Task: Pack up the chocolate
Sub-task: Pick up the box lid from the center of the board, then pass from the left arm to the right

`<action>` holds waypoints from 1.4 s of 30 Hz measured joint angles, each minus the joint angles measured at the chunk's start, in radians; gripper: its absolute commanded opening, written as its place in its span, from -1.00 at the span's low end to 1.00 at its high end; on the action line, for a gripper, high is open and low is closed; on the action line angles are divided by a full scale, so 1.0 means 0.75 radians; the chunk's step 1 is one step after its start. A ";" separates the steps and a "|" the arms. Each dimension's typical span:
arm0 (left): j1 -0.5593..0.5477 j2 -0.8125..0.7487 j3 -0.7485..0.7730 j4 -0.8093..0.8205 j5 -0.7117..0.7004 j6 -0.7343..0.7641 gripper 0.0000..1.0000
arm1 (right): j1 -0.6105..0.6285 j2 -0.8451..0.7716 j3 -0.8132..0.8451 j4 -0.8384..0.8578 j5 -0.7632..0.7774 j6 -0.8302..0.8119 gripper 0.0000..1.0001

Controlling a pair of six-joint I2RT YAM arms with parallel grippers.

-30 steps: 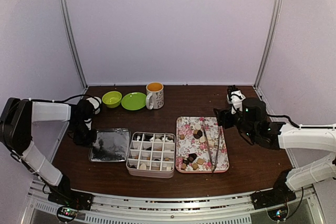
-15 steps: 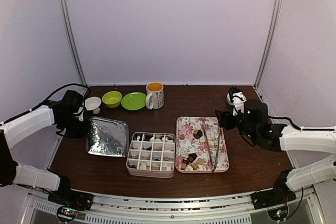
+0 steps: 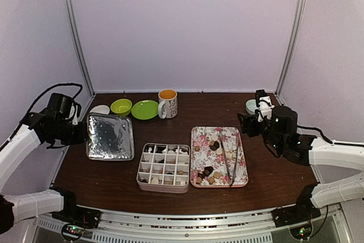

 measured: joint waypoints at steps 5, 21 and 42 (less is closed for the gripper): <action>0.000 -0.078 0.025 0.002 0.023 0.006 -1.00 | -0.014 -0.057 0.000 -0.013 0.006 -0.018 0.52; 0.000 -0.260 -0.021 0.211 0.475 0.023 -1.00 | -0.111 -0.160 0.104 -0.351 -0.197 0.016 0.49; -0.019 -0.164 -0.155 0.572 0.895 -0.073 -1.00 | -0.107 -0.176 0.253 -0.506 -0.729 0.044 0.64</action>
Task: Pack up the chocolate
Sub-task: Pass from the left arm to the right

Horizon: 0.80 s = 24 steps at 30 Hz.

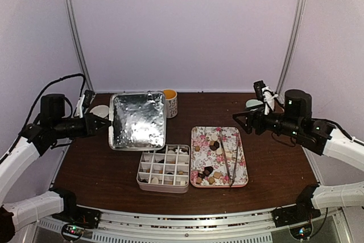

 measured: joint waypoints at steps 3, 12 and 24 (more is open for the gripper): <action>-0.009 0.006 -0.014 0.025 0.024 0.001 -1.00 | 0.000 -0.011 0.006 -0.002 -0.005 -0.001 0.70; -0.024 0.035 -0.039 0.060 0.065 -0.003 -1.00 | 0.022 0.006 0.104 -0.049 -0.125 -0.096 0.62; -0.035 0.064 -0.039 0.062 0.089 -0.027 -1.00 | 0.293 0.077 0.112 0.048 -0.065 -0.502 0.69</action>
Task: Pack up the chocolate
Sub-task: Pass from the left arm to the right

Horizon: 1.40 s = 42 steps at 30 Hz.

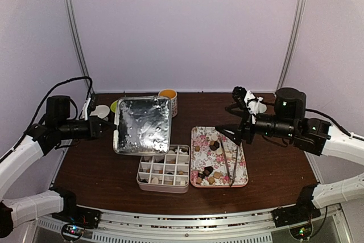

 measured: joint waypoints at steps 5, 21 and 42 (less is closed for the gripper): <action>-0.009 0.024 0.013 -0.040 0.025 -0.012 -1.00 | 0.076 -0.017 -0.067 0.090 0.058 -0.325 0.84; -0.170 0.158 0.135 -0.186 0.146 -0.131 -1.00 | 0.476 0.213 -0.172 0.474 0.494 -1.403 0.62; -0.277 0.170 0.150 -0.205 0.126 -0.191 -1.00 | 0.608 0.469 -0.124 0.774 0.720 -1.775 0.09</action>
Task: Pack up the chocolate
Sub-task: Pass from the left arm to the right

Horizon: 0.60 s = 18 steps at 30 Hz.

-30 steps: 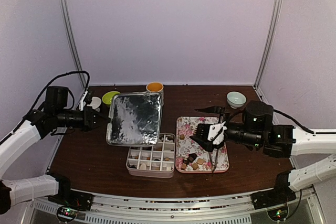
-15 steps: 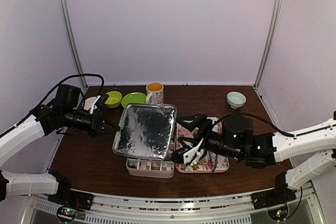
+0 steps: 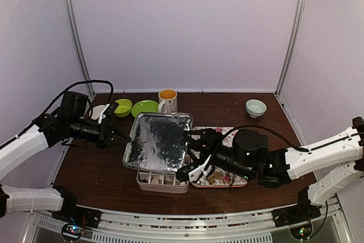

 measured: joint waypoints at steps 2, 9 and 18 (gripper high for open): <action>-0.005 0.000 -0.001 0.002 0.001 0.000 -1.00 | 0.010 0.012 0.011 0.006 0.005 -0.003 0.02; -0.010 0.001 -0.017 0.011 0.008 0.001 -1.00 | 0.039 0.027 0.015 0.016 0.023 -0.024 -0.22; -0.010 0.001 -0.037 0.033 0.022 0.001 -1.00 | 0.065 0.027 0.015 0.024 0.058 -0.031 -0.65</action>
